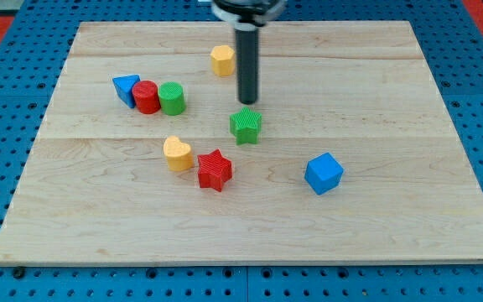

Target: Move the blue cube upwards

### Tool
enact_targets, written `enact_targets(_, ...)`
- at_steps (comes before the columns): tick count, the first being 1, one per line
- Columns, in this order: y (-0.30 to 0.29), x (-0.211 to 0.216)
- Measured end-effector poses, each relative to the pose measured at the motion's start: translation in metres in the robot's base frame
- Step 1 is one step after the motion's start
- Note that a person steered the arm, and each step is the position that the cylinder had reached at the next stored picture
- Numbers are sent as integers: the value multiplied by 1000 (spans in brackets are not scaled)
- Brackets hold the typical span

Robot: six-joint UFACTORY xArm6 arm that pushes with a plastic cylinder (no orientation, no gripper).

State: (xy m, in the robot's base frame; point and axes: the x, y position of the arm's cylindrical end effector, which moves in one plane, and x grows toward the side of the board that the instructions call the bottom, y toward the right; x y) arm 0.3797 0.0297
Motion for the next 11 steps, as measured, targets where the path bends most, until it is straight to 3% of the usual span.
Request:
enact_targets(1,33,37)
enact_targets(2,-11,50)
enact_targets(3,-79,22)
enact_targets(4,-112,16)
enact_targets(6,3,35)
enact_targets(8,121,92)
enact_targets(9,108,146)
enact_targets(10,57,150)
enact_targets(11,23,108)
